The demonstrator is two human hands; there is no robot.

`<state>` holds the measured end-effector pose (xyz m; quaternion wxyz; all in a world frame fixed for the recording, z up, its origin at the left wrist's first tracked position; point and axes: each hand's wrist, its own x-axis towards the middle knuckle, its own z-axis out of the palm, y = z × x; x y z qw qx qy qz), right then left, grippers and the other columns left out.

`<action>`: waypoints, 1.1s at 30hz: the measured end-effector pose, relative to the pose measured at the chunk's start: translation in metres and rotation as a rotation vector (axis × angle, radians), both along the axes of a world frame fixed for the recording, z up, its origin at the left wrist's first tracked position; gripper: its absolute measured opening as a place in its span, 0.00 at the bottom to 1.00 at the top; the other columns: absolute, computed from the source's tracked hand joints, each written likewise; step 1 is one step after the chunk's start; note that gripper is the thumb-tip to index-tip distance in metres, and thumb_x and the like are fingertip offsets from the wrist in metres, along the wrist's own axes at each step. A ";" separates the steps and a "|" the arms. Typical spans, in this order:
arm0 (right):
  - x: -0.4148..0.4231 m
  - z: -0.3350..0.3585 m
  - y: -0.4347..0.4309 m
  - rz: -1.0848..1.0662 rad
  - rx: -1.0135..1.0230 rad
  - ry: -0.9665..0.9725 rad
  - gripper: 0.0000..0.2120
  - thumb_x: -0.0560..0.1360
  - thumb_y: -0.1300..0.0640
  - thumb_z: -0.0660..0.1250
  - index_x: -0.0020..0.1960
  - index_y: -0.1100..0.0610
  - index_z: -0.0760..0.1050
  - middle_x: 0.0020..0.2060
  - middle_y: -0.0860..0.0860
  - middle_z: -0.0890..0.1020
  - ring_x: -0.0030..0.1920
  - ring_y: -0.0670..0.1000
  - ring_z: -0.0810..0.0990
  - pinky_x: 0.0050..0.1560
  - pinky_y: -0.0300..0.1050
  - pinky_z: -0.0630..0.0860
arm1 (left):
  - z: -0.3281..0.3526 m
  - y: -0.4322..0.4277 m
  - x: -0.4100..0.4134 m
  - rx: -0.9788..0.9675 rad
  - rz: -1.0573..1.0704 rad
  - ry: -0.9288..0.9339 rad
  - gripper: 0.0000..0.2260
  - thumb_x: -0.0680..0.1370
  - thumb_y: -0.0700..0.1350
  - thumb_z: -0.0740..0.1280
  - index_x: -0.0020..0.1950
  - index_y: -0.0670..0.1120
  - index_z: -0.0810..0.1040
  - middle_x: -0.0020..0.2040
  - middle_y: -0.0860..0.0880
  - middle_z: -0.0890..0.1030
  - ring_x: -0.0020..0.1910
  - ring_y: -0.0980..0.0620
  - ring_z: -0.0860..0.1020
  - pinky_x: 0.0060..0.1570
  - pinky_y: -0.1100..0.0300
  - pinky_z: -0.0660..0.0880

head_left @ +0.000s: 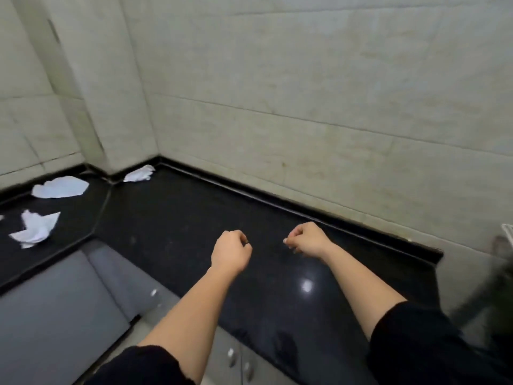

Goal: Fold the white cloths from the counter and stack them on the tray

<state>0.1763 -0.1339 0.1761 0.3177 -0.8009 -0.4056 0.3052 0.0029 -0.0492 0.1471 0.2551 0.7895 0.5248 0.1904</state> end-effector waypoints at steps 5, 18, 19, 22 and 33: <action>-0.083 -0.006 0.085 0.123 -0.029 0.023 0.10 0.73 0.57 0.71 0.34 0.56 0.76 0.30 0.52 0.79 0.32 0.51 0.77 0.31 0.41 0.74 | -0.004 0.062 -0.096 -0.044 0.155 -0.016 0.07 0.74 0.44 0.65 0.50 0.48 0.81 0.52 0.48 0.81 0.51 0.48 0.79 0.47 0.60 0.72; -0.247 -0.031 0.340 0.436 -0.073 0.028 0.09 0.74 0.57 0.70 0.36 0.56 0.77 0.39 0.55 0.82 0.38 0.51 0.80 0.35 0.42 0.76 | -0.034 0.263 -0.266 -0.075 0.431 -0.046 0.07 0.74 0.43 0.65 0.49 0.46 0.82 0.50 0.46 0.83 0.51 0.46 0.79 0.52 0.56 0.75; -0.252 -0.032 0.351 0.440 -0.084 0.025 0.09 0.75 0.57 0.70 0.36 0.56 0.77 0.39 0.55 0.82 0.38 0.51 0.80 0.35 0.42 0.76 | -0.035 0.273 -0.270 -0.079 0.440 -0.057 0.08 0.75 0.42 0.65 0.50 0.46 0.82 0.51 0.46 0.83 0.52 0.46 0.79 0.52 0.57 0.75; -0.277 -0.039 0.413 0.481 -0.102 0.023 0.09 0.75 0.58 0.69 0.36 0.56 0.76 0.38 0.54 0.81 0.38 0.51 0.79 0.35 0.42 0.76 | -0.041 0.326 -0.295 -0.082 0.504 -0.072 0.08 0.75 0.42 0.65 0.51 0.46 0.82 0.53 0.45 0.82 0.53 0.46 0.79 0.51 0.58 0.74; -0.403 -0.087 0.563 0.628 -0.182 0.029 0.11 0.75 0.58 0.68 0.35 0.56 0.73 0.34 0.51 0.79 0.35 0.47 0.76 0.44 0.44 0.75 | -0.079 0.457 -0.418 -0.098 0.837 -0.155 0.11 0.76 0.42 0.64 0.56 0.45 0.81 0.57 0.44 0.79 0.55 0.44 0.77 0.51 0.55 0.74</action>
